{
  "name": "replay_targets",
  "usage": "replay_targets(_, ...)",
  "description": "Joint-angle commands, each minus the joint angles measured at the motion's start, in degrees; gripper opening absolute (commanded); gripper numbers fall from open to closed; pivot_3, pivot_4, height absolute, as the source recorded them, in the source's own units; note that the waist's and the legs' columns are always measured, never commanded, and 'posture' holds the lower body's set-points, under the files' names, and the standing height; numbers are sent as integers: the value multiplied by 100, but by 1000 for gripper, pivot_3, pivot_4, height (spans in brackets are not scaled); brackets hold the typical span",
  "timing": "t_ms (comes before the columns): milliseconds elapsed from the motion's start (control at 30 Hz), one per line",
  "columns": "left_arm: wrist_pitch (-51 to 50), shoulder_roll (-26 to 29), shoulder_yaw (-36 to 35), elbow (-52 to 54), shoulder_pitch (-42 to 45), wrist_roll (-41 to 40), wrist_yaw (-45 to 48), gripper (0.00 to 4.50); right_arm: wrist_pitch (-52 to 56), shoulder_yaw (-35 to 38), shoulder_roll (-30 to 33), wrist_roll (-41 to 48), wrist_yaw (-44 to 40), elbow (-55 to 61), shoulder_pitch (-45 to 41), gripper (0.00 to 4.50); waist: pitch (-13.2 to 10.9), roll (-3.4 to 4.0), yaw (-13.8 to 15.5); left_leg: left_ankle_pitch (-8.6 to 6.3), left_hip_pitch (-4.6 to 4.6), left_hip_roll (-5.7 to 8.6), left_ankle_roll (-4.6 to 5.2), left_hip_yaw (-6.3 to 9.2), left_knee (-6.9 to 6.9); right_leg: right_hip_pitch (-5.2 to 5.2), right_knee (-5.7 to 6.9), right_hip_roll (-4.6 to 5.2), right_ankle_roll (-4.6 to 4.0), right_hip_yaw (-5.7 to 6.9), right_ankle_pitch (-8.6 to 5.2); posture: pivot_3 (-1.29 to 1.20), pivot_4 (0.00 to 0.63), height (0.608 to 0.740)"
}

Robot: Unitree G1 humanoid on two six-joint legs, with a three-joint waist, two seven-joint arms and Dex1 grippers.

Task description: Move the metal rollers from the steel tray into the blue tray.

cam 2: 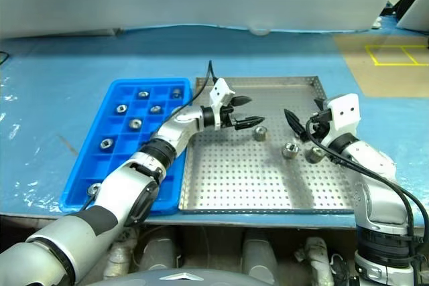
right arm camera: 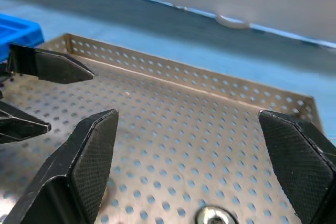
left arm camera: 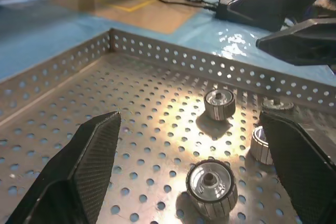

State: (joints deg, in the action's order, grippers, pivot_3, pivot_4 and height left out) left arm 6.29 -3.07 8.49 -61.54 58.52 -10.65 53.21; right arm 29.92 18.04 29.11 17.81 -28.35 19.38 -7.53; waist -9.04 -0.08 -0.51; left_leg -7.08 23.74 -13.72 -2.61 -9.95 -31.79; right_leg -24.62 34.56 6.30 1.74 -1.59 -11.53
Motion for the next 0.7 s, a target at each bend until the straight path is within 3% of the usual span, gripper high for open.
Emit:
replay_targets(33, 244, -208, -49, -315, 284, 222, 22, 4443, 10, 251, 33, 124, 199, 518, 81, 4500, 0, 0, -44, -4, 1, 1, 6, -3, -10, 0, 0, 1, 3, -4, 1, -526, 150, 740)
replay_targets(433, 193, -551, -35, -1018, 597, 994, -819, 4443, 92, 509, 100, 250, 455, 939, 485, 4500, -1, -2, -214, -20, 32, 2, 30, -6, -42, -17, -10, 5, 56, -10, -17, -600, 150, 740)
replay_targets(533, 120, -561, -24, -1060, 475, 1101, -744, 3814, 85, 500, 94, 243, 470, 945, 513, 4500, -1, -2, -258, -23, 38, 2, 33, -6, -41, -22, -15, 5, 52, -9, -15, -598, 150, 740)
replay_targets(700, -40, -530, 29, -1035, 347, 1253, -549, 2133, 56, 442, 109, 232, 483, 875, 456, 4500, -1, -2, -345, -32, 46, 3, 41, -8, -41, -22, -31, 8, 28, -8, 0, -590, 150, 740)
